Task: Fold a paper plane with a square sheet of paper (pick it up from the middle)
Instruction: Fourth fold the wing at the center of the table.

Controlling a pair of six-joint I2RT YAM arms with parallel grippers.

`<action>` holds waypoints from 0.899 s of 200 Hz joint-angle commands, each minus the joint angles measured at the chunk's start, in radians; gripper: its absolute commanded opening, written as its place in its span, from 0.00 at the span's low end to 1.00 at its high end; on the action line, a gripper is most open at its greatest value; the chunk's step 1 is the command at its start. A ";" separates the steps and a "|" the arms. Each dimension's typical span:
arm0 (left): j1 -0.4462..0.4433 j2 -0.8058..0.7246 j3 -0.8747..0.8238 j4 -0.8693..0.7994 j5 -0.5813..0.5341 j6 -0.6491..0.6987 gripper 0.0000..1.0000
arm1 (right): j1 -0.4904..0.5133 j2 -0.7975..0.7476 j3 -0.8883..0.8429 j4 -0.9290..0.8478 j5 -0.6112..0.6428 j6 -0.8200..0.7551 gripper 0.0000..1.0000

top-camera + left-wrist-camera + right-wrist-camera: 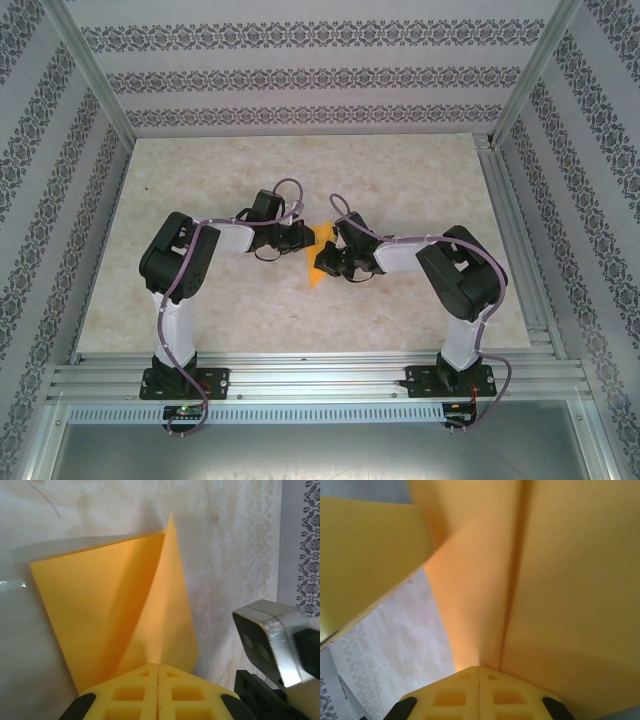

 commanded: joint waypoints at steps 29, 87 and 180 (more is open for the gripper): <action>0.006 0.064 -0.003 0.016 -0.007 -0.003 0.06 | 0.030 0.002 0.014 -0.123 0.079 -0.039 0.05; 0.007 0.064 -0.017 0.021 -0.011 0.001 0.05 | 0.102 -0.061 0.035 -0.045 0.033 0.018 0.06; 0.007 0.064 -0.012 0.002 -0.019 0.008 0.05 | 0.177 -0.003 -0.138 0.059 0.060 0.129 0.06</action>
